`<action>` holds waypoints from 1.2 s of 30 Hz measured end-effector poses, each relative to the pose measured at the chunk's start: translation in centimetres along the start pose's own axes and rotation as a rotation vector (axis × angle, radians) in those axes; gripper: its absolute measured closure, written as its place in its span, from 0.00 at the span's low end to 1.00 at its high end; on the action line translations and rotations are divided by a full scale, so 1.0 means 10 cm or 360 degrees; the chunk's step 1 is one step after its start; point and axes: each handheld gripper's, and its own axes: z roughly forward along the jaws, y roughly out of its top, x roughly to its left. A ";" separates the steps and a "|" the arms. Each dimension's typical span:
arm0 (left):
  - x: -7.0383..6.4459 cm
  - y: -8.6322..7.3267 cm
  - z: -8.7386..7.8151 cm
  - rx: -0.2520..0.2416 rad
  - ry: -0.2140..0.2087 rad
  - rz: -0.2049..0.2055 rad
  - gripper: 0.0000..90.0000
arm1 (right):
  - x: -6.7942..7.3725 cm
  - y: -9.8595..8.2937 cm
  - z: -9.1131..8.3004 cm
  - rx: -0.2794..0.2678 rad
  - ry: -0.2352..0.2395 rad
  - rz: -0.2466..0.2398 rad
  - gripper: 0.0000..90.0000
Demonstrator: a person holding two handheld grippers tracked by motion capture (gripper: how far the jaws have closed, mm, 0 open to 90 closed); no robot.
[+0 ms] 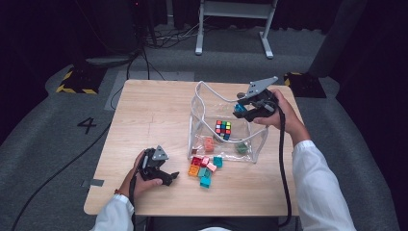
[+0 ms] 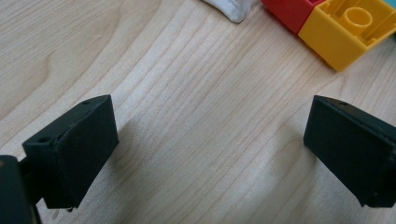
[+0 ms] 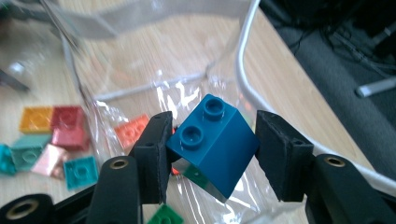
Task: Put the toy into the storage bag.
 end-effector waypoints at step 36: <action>0.00 0.00 0.00 -0.0002 0.0012 0.0015 0.03 | -0.15 -0.37 -0.22 0.0306 -0.0085 0.0154 0.46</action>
